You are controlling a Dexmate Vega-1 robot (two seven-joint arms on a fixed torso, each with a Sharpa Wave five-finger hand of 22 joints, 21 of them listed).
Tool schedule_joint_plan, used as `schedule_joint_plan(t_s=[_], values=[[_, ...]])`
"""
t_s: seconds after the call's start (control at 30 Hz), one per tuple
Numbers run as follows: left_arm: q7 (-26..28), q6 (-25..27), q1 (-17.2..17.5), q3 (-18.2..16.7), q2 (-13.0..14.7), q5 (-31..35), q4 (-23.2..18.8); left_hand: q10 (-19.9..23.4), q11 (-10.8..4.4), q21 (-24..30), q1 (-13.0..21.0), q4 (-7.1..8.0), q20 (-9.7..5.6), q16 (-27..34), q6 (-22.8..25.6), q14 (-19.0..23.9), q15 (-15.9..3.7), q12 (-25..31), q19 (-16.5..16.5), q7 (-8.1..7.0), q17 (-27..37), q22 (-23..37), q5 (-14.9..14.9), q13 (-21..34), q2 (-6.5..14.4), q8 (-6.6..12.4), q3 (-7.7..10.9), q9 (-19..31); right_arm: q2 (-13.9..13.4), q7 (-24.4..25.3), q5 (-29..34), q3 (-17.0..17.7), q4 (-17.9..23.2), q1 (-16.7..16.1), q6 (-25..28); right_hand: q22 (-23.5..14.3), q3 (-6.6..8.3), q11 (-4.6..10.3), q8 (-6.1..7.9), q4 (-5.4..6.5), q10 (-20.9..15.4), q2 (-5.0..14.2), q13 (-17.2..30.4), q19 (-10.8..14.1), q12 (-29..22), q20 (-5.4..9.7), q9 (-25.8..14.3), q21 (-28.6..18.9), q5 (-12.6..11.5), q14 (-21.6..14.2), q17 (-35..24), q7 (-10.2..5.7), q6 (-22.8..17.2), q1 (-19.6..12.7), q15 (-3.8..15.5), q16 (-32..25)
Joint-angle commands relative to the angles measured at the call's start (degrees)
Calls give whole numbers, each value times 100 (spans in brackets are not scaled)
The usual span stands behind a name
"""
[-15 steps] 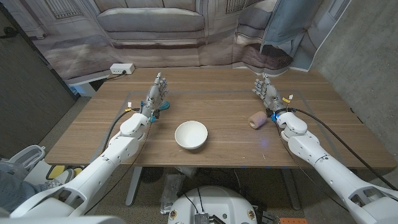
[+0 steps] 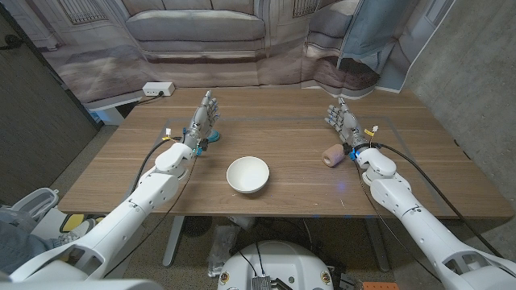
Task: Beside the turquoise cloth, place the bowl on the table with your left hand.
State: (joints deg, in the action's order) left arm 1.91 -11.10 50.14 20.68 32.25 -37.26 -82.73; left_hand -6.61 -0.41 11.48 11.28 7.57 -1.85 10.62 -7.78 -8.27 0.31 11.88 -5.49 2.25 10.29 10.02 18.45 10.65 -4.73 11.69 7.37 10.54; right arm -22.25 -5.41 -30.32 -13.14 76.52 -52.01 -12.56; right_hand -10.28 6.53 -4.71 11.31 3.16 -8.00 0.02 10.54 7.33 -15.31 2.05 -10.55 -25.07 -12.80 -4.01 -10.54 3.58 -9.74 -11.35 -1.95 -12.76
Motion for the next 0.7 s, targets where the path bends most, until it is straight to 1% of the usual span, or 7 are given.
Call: schedule_joint_plan(t_s=[0.03,0.13,0.3,0.43,0.53,0.57,0.7], values=[[76,133,44,-11,131,73,-294,64,8,35,95,-30,-100,54,28,27,5,43,-20,11,14,30,43,18,23,39,23,13,274,-192,266,320,45,-151,20,-12,9,10,14,4,-52,-16,10,61,-10,207,-8,17,-29,-56,-25,-10,-37,-10,23,-4],[58,125,92,-28,176,72,-374,109,23,38,107,-37,-92,67,88,75,11,56,-5,28,15,30,51,17,32,56,18,13,301,-248,291,351,34,-162,-30,-12,4,14,4,4,-26,-17,10,50,6,208,-8,30,-29,-38,-26,-1,-16,-7,15,11],[47,198,174,-42,299,90,-528,156,7,39,130,-48,-90,82,158,143,23,66,8,42,15,30,63,15,51,73,14,14,308,-278,322,402,109,-177,-82,-13,-1,36,-5,1,-14,-18,11,40,21,202,-8,49,-30,-27,-26,6,2,-4,10,27],[-8,183,211,-48,341,86,-554,219,32,41,150,-57,-80,90,229,191,15,83,23,44,14,30,72,14,68,91,13,14,309,-276,340,423,157,-189,-127,-13,-4,28,-7,-1,-13,-17,11,41,25,204,-8,56,-31,-27,-27,1,6,-4,11,32],[-152,82,239,-61,355,41,-493,304,4,44,176,-69,-78,102,312,258,21,105,42,56,14,30,81,13,89,110,12,15,309,-234,356,427,199,-208,-108,-13,-5,24,-7,-2,-20,-17,11,41,27,202,-9,62,-32,-28,-27,-2,7,-4,14,36],[-194,25,254,-70,352,30,-465,337,19,48,188,-74,-78,109,368,295,20,112,59,69,14,30,85,12,98,126,11,15,312,-211,351,430,226,-220,-79,-13,-6,23,-6,-3,-19,-16,11,40,29,198,-9,65,-32,-29,-27,0,3,-4,14,38],[-214,-194,357,-118,355,69,-431,437,19,64,219,-89,-88,121,415,377,22,136,121,62,13,30,96,11,118,126,9,15,303,-124,394,409,321,-258,-10,-14,-9,25,-7,-4,-24,-16,11,43,32,200,-9,71,-33,-30,-27,-3,5,-3,11,43]])
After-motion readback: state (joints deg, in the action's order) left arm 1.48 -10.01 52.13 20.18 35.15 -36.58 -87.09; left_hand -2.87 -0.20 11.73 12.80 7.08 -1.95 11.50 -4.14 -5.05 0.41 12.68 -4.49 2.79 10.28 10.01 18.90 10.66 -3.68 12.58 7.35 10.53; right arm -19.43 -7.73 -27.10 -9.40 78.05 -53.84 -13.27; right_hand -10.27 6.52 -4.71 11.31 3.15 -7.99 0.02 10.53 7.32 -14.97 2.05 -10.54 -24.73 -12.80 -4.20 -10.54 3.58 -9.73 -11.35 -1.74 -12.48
